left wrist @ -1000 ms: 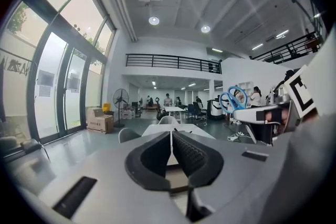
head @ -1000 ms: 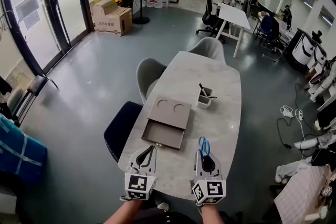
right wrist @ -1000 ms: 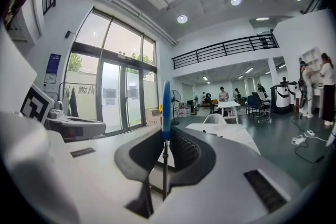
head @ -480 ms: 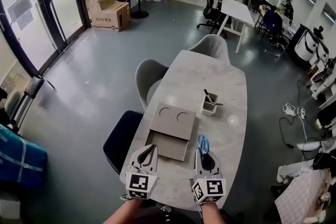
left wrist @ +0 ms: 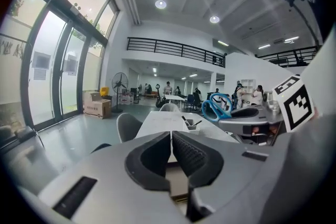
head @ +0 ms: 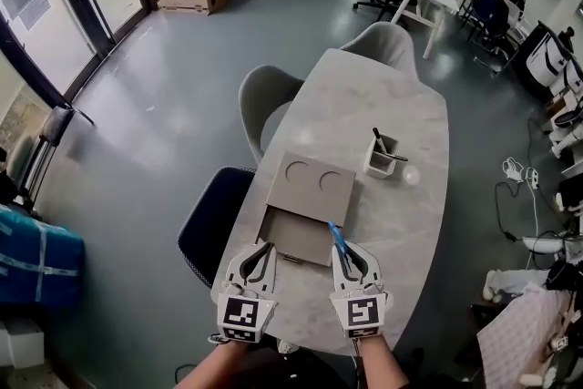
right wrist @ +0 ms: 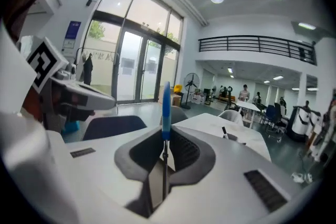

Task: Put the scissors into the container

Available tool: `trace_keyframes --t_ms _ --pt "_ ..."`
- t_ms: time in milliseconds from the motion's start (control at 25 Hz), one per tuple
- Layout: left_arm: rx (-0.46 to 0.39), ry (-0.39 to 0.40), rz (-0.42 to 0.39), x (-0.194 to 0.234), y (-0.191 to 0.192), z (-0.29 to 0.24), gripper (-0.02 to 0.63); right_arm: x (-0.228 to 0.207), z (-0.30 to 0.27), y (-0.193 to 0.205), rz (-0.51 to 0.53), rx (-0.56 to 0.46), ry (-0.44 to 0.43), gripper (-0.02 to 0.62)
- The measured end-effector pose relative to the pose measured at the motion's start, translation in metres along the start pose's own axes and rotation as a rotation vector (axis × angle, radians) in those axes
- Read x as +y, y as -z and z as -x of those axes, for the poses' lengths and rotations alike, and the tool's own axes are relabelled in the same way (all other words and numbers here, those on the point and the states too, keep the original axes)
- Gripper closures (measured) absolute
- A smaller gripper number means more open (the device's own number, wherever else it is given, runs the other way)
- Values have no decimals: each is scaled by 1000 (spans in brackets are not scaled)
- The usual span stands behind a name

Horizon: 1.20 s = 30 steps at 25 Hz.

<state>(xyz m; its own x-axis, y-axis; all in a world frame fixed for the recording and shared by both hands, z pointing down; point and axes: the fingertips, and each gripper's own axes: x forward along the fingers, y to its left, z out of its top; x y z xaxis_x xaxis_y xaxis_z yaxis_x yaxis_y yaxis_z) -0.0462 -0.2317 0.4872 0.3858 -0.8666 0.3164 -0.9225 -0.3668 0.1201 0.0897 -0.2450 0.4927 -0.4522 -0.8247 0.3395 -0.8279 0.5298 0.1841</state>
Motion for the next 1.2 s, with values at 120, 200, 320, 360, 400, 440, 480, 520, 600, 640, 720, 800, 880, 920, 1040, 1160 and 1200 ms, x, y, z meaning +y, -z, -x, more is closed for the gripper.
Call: trace_keyframes --t_ms 120,200,320,360,400,440,480,520,600,640,720,800,880,920,1040,1160,1200 --pt "29 9 17 7 16 -7 583 18 -25 18 103 78 -63 566" --pt "48 15 28 10 25 -14 583 28 -40 28 154 152 -113 566" --pt "84 19 51 12 39 -23 583 40 -59 60 234 227 -196 566" --pt "96 19 61 13 44 -25 583 45 -66 68 262 251 -228 566" --pt "106 19 70 14 49 -27 583 51 -72 75 294 277 -261 566" --pt "115 19 78 16 54 -30 583 56 -79 82 328 299 -290 566" --pt "122 19 82 18 59 -34 583 60 -86 90 364 316 -316 566" --pt "130 20 85 20 63 -37 583 63 -93 98 396 330 -337 566" --pt "144 24 85 23 70 -44 583 67 -106 112 441 355 -369 566" --pt "150 26 83 24 73 -48 583 68 -111 117 460 368 -382 566" --pt "164 31 76 26 78 -53 583 71 -121 128 502 391 -408 566" --pt "178 32 72 28 84 -58 583 74 -129 139 550 413 -433 566" --pt "191 32 75 30 90 -62 583 78 -137 149 591 429 -457 566" --pt "197 33 76 31 92 -64 583 80 -140 152 603 433 -467 566" --pt "210 35 80 33 97 -68 583 84 -146 159 616 440 -485 566" --pt "221 33 90 35 102 -71 583 87 -150 165 617 456 -504 566" --pt "225 32 92 35 104 -72 583 88 -151 168 618 464 -510 566"
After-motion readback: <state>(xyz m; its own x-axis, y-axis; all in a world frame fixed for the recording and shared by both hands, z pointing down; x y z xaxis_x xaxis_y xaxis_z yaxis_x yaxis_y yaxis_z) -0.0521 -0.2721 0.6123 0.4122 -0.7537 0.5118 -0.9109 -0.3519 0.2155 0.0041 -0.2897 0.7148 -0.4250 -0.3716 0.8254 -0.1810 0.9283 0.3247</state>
